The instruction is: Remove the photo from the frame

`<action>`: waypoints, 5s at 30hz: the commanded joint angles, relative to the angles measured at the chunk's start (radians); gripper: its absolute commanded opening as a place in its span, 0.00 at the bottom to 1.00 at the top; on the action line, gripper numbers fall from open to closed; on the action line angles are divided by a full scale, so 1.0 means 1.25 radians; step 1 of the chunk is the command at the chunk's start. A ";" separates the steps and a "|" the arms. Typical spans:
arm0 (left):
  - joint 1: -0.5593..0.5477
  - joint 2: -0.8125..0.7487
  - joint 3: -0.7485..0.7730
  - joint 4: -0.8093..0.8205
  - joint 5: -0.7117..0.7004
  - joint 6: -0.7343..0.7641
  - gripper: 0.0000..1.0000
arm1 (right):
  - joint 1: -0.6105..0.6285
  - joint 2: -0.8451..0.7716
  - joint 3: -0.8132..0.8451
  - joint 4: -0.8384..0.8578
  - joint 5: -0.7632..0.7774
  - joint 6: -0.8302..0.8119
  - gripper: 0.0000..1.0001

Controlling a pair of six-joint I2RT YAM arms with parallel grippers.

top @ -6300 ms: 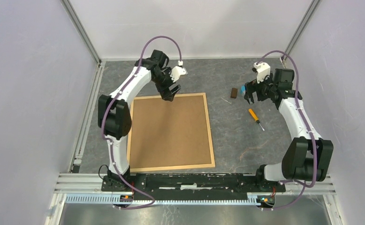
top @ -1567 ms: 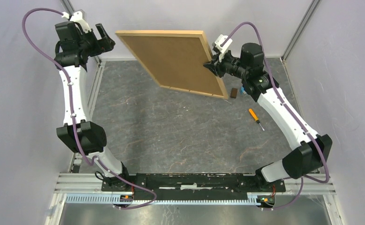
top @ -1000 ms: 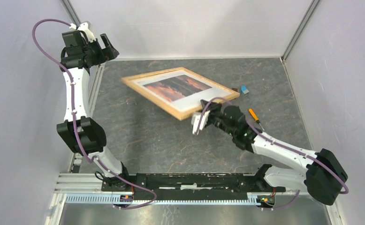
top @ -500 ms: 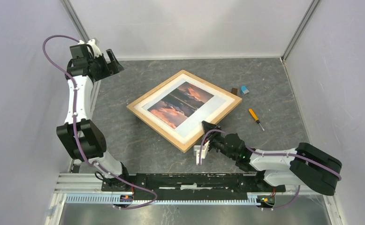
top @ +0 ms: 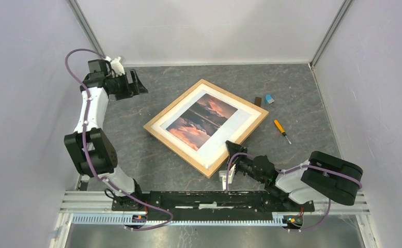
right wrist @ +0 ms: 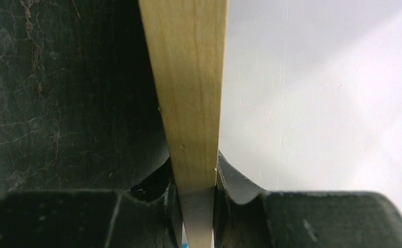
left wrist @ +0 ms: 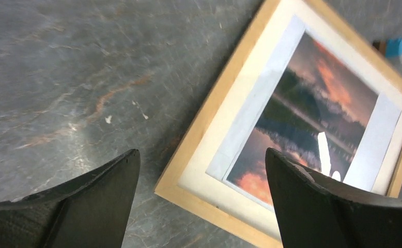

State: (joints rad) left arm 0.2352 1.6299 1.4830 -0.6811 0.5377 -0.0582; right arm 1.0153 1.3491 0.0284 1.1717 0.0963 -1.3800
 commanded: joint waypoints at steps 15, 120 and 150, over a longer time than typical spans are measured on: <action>-0.178 0.300 0.134 -0.114 0.029 0.246 0.89 | 0.013 0.146 -0.041 0.296 -0.137 -0.045 0.00; -0.391 0.371 0.102 -0.071 -0.197 0.289 0.45 | -0.654 0.132 0.571 -1.266 -0.410 1.066 0.93; -0.323 0.068 -0.282 0.044 -0.224 -0.090 0.51 | -0.580 0.409 1.009 -1.283 -0.312 0.930 0.81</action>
State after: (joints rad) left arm -0.1635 1.7741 1.1206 -0.6647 0.1684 -0.0715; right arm 0.2642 2.0087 1.3788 -0.4030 -0.2985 -0.2100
